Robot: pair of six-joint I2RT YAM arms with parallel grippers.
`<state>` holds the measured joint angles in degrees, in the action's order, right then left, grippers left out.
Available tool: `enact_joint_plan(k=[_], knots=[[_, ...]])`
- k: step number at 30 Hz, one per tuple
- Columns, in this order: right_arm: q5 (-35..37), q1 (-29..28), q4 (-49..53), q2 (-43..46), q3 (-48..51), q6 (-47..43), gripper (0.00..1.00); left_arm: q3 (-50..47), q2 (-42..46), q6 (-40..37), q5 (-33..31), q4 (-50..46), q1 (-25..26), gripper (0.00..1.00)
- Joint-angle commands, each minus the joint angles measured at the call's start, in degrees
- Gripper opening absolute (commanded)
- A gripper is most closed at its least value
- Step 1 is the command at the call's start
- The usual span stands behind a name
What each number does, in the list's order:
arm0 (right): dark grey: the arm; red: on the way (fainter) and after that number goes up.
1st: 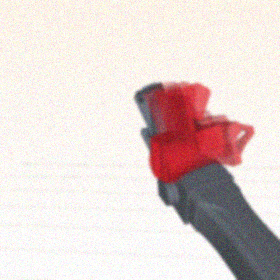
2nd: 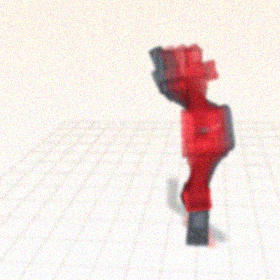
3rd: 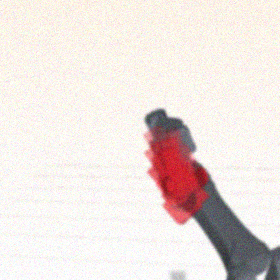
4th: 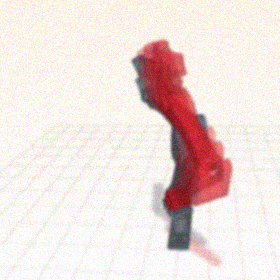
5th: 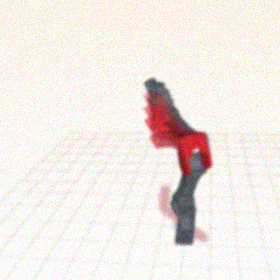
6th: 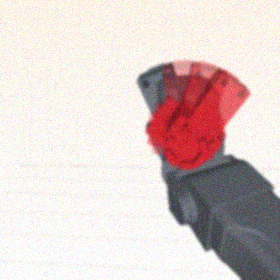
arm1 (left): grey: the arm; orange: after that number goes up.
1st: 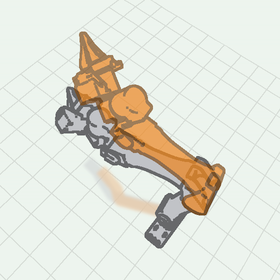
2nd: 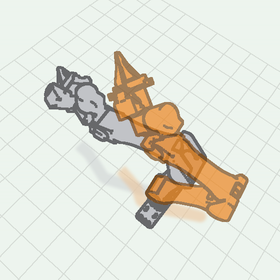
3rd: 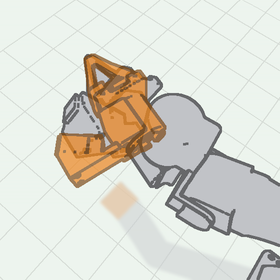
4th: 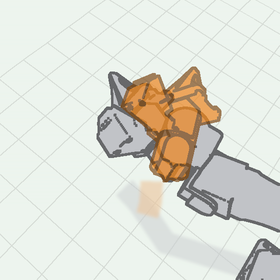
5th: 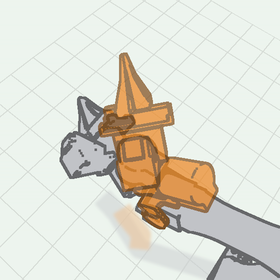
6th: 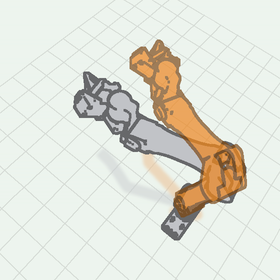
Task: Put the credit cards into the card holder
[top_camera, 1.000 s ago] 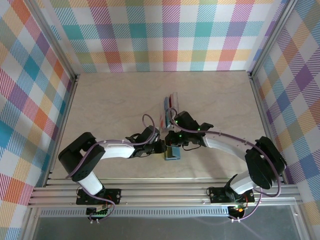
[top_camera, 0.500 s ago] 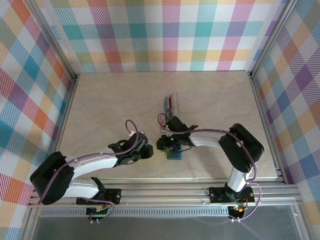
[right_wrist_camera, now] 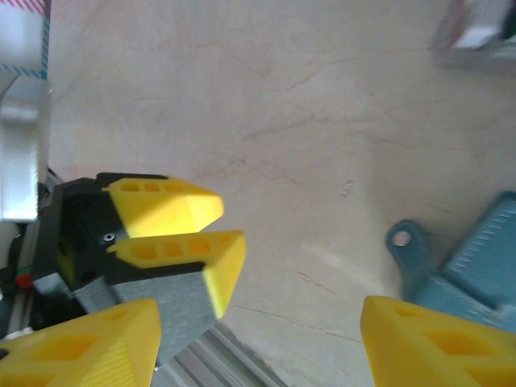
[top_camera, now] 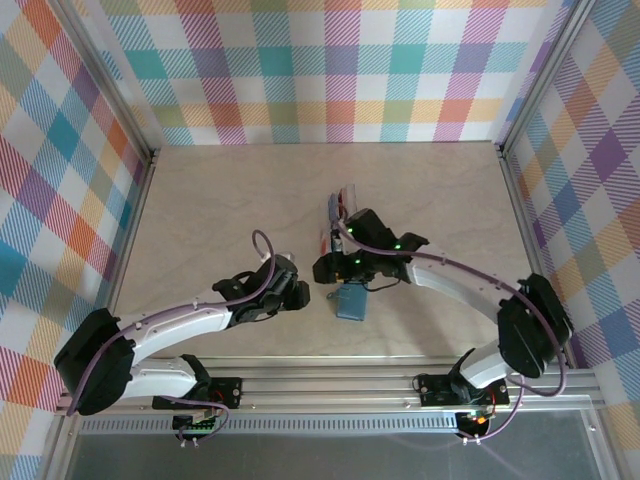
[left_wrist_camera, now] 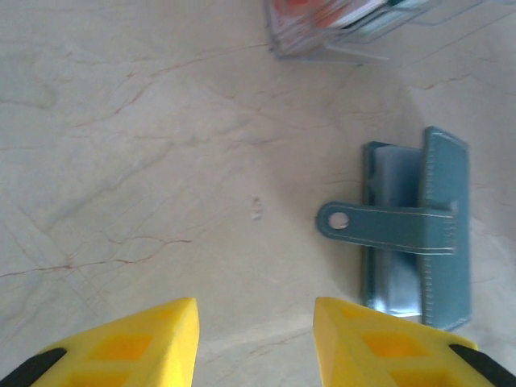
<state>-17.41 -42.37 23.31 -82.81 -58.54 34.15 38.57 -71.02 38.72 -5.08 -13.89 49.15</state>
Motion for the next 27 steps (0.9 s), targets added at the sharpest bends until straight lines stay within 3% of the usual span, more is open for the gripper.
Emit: enact_joint_plan(k=[1,6,14,27], knots=[[0.9,3.5,4.3,4.9,4.0,-1.5,0.66,5.7,-0.9,-3.1,0.0,-1.6,3.0,0.42],[1.3,8.3,4.4,11.1,10.5,-0.3,0.61,14.0,-11.0,-5.5,1.4,-2.6,5.6,0.37],[-1.9,10.1,-0.9,12.9,19.7,1.7,0.65,21.8,-26.9,-6.5,4.7,0.6,5.9,0.31],[-5.7,10.1,-10.7,4.4,24.5,3.3,0.67,16.4,-32.8,-4.9,1.5,3.1,5.9,0.31]])
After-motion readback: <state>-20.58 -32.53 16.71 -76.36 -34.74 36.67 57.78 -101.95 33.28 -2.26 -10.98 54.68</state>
